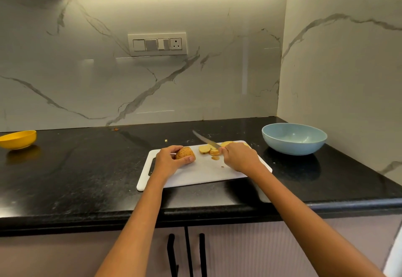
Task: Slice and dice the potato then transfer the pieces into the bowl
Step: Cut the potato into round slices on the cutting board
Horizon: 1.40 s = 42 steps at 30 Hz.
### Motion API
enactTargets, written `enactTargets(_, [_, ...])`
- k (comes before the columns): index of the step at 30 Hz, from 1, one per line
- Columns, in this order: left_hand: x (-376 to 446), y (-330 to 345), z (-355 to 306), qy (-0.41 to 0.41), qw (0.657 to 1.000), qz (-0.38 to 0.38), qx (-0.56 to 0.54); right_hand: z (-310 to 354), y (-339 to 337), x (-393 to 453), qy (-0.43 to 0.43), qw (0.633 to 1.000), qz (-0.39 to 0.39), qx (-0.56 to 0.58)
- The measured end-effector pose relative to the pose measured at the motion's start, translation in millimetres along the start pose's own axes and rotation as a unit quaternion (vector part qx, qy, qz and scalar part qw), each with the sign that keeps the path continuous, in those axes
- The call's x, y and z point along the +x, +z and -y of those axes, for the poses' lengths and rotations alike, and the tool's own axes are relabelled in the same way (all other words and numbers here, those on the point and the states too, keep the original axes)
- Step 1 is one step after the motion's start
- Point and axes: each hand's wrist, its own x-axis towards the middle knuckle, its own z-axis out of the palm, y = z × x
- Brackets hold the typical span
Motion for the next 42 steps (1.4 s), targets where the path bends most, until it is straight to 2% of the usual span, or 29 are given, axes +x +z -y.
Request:
enactTargets(5, [0, 0, 0, 0.0, 1.0, -0.001, -0.001, -2, 6, 10, 0.057, 0.979, -0.133, 0.144])
enactTargets(13, [3, -1, 1, 0.004, 1.0, -0.006, -0.005, -13, 5, 35, 0.078, 0.931, -0.232, 0.272])
enactTargets(19, [4, 3, -2, 0.028, 0.999, -0.014, 0.012, -15, 13, 31, 0.021, 0.958, -0.214, 0.187])
enactTargets(25, [2, 5, -2, 0.036, 0.999, 0.025, 0.023, -16, 13, 25, 0.02, 0.958, -0.214, 0.188])
enactTargets(31, [0, 7, -3, 0.033, 0.998, 0.032, 0.035, -6, 11, 9, 0.021, 0.97, -0.191, 0.152])
enactTargets(37, [-7, 6, -6, 0.037, 0.999, 0.012, -0.007, 34, 16, -13, -0.02, 0.982, -0.143, 0.123])
enactTargets(42, [-9, 6, -5, 0.042, 0.999, -0.002, -0.017, 54, 13, -31, -0.004, 0.997, -0.04, 0.072])
